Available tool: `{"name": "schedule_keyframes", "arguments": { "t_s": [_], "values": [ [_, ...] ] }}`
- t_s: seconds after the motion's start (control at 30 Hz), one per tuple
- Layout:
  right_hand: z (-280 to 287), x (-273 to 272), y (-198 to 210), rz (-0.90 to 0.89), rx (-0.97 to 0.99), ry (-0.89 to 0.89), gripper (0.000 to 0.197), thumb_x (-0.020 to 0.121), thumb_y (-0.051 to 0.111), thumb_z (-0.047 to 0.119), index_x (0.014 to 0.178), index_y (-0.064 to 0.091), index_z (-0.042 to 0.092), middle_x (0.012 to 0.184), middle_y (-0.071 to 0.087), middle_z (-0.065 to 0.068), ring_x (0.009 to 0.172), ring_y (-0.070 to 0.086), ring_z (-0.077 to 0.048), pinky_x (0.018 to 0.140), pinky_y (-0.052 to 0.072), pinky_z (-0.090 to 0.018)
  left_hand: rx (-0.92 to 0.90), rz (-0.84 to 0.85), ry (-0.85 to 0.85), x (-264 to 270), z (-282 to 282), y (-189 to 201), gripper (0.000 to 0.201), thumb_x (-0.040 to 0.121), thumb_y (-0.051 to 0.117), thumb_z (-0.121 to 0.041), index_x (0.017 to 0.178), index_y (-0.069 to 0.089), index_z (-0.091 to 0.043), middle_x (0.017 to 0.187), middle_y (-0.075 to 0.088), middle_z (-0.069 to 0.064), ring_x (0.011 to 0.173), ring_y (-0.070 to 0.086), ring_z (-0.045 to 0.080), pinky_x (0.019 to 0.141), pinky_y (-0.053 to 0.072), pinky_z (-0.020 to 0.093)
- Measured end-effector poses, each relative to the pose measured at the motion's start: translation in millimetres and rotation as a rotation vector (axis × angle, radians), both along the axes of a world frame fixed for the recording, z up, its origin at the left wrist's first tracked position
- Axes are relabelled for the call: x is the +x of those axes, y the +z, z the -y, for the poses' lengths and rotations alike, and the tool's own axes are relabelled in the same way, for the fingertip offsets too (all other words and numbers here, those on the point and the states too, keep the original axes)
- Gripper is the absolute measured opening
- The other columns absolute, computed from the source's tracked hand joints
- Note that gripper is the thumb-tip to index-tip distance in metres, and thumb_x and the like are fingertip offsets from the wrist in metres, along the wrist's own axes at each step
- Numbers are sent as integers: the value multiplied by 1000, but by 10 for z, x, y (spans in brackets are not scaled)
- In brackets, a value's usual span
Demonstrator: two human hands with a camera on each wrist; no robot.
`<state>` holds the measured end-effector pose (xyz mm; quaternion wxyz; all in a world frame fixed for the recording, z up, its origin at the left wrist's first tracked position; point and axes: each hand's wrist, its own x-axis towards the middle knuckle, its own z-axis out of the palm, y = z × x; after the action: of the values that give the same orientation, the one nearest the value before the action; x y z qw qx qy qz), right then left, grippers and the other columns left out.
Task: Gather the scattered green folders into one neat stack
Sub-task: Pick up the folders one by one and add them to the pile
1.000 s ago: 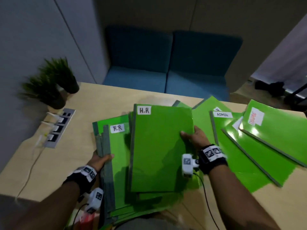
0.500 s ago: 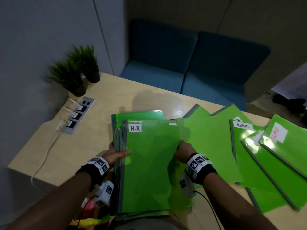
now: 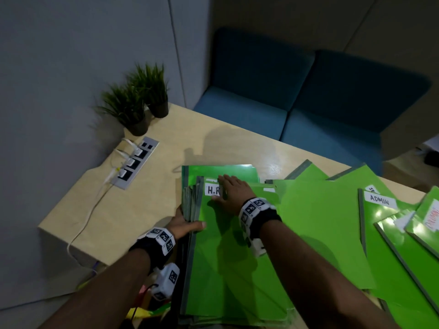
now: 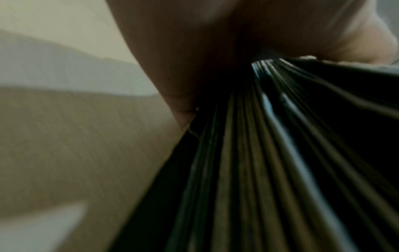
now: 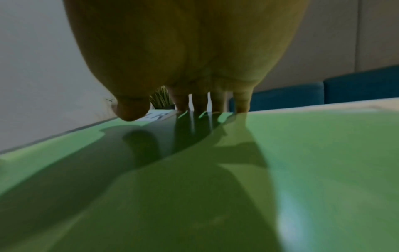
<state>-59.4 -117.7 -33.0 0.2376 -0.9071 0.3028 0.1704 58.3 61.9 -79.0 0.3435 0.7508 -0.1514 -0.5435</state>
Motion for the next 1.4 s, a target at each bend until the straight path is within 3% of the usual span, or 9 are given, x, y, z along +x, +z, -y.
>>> {"name": "schedule_keyframes", "arguments": {
  "t_s": [0.13, 0.27, 0.47, 0.7, 0.8, 0.97, 1.07, 1.27, 1.4],
  "values": [
    [-176, 34, -72, 132, -91, 8, 66, 87, 54, 60, 140, 39, 23, 136, 52, -3, 124, 47, -26, 109, 31, -41, 4, -50, -26, 3, 9, 71, 131, 49, 91, -26, 150, 8, -14, 134, 44, 11, 116, 47, 26, 97, 45, 33],
    [-16, -174, -25, 166, 61, -22, 69, 93, 51, 51, 151, 24, 24, 159, 25, -2, 143, 27, -23, 118, 16, -42, -20, -83, -5, -15, 7, 71, 113, 71, 82, -8, 151, 3, -14, 143, 38, 11, 122, 45, 30, 99, 42, 30],
    [167, -1039, -240, 227, 226, -1020, 81, 94, 50, 47, 152, 14, 4, 159, 21, -17, 145, 24, -32, 117, 24, -41, 0, -38, -27, -13, 6, -19, 105, 77, 79, -12, 151, 4, -13, 149, 35, 18, 131, 41, 33, 104, 37, 34],
    [40, -980, -199, 286, 394, -886, 82, 86, 57, 58, 152, 23, 24, 151, 41, -9, 135, 43, -33, 110, 37, -47, -5, -257, 92, 26, -16, 9, 110, 25, 91, -54, 121, 62, -11, 131, 60, 16, 122, 55, 32, 113, 31, 47],
    [147, -1097, -264, 122, 371, -892, 71, 89, 53, 59, 143, 41, 14, 140, 54, -12, 123, 55, -32, 102, 46, -44, -81, -191, 143, -81, -7, 97, 74, 51, 89, -49, 113, 59, -21, 125, 63, 10, 111, 60, 28, 107, 39, 43],
    [-43, -1194, -315, -4, 427, -928, 92, 76, 56, 71, 142, 40, 9, 139, 53, -15, 115, 60, -34, 93, 52, -45, -96, -102, 198, 41, -99, -275, 97, 44, 84, -67, 127, 49, -31, 129, 61, 5, 116, 59, 30, 106, 40, 53],
    [-118, -1205, -332, 74, 481, -930, 90, 71, 60, 72, 140, 42, 16, 135, 57, -9, 108, 63, -31, 84, 55, -42, -69, -134, 292, 155, -226, -601, 96, 44, 91, -58, 127, 57, -25, 119, 69, 11, 105, 67, 34, 98, 47, 55],
    [-146, -1165, -267, 139, 582, -973, 102, 78, 63, 65, 150, 23, 6, 155, 31, -16, 136, 39, -36, 108, 37, -47, -182, -189, 301, -119, -178, 43, 69, 54, 89, -29, 117, 65, -12, 107, 72, 19, 94, 70, 36, 92, 50, 56],
    [-210, -1141, -149, 204, 584, -977, 100, 80, 64, 62, 150, 22, 4, 154, 33, -16, 136, 40, -34, 100, 41, -39, -305, -176, 383, -206, -235, 199, 50, 59, 76, -5, 108, 65, -9, 88, 76, 15, 72, 73, 33, 62, 59, 44]
  ]
}}
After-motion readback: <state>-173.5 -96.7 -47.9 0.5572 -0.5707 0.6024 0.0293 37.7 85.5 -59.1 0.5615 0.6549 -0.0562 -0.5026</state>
